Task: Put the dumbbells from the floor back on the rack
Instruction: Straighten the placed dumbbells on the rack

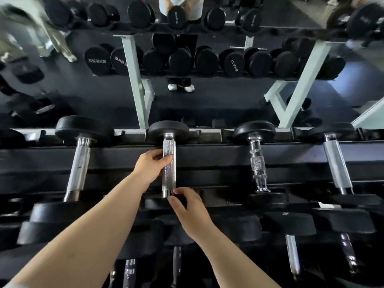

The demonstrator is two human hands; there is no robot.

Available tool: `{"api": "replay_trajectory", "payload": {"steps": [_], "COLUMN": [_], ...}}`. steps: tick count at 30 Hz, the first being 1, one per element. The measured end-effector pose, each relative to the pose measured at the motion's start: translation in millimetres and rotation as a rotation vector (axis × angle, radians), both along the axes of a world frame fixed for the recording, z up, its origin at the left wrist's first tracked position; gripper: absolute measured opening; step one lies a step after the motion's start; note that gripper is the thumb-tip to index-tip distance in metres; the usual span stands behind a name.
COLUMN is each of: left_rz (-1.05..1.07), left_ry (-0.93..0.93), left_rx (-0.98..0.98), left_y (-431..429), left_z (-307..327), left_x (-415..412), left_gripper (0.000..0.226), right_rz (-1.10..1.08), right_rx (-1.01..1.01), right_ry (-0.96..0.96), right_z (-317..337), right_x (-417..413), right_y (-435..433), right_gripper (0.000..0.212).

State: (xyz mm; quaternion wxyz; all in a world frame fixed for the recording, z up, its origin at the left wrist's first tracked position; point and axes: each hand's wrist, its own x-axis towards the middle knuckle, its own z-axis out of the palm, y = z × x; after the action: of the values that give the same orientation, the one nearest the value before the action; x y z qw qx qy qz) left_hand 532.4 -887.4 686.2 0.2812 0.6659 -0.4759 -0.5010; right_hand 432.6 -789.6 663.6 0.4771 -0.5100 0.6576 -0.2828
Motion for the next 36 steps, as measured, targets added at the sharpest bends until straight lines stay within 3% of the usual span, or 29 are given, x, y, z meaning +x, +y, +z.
{"api": "replay_trajectory", "payload": {"steps": [9,11,14,17,20,23,25,31,36], "left_rz": [0.001,-0.016,0.059,-0.024,-0.253,-0.353,-0.382,-0.293,-0.312], "left_ry": [-0.071,-0.147,-0.253,-0.161,-0.043,0.120,0.168,0.056,0.091], "left_rx": [-0.014,-0.030,-0.241,-0.347,-0.185,0.070,0.134,0.072,0.051], "left_y": [4.2,7.7,21.5,38.5,43.5,30.8,21.6,15.7,12.9], "left_z": [-2.9,2.7,12.4,16.3,14.4,11.4,8.4,-2.1,-7.8], "left_x": [-9.1,-11.3,-20.6,-48.7,-95.6,-141.2,-164.5,-192.5,-191.1], "left_gripper": [0.047,0.046,0.036,0.027,0.029,0.040,0.048,0.045,0.046], "right_rz": [-0.170,-0.323,-0.603,-0.753,-0.700,-0.672,-0.682,-0.729,-0.723], "right_rx": [-0.058,-0.229,-0.471,-0.389,-0.062,0.092,0.131,0.100,0.099], "right_ry": [0.091,0.188,0.434,0.563,0.365,0.093,-0.002,-0.026,-0.044], "right_z": [1.8,9.2,23.1,28.1,23.6,19.2,17.4,10.2,9.3], "right_x": [-37.2,-52.5,-81.9,-117.0,-139.6,-143.8,-144.1,-142.3,-143.5], "right_y": [16.2,21.9,31.1,36.7,44.1,47.4,46.4,44.5,45.0], "right_gripper": [0.040,0.039,0.032,0.033,0.060,0.068,0.068,0.069,0.070]}}
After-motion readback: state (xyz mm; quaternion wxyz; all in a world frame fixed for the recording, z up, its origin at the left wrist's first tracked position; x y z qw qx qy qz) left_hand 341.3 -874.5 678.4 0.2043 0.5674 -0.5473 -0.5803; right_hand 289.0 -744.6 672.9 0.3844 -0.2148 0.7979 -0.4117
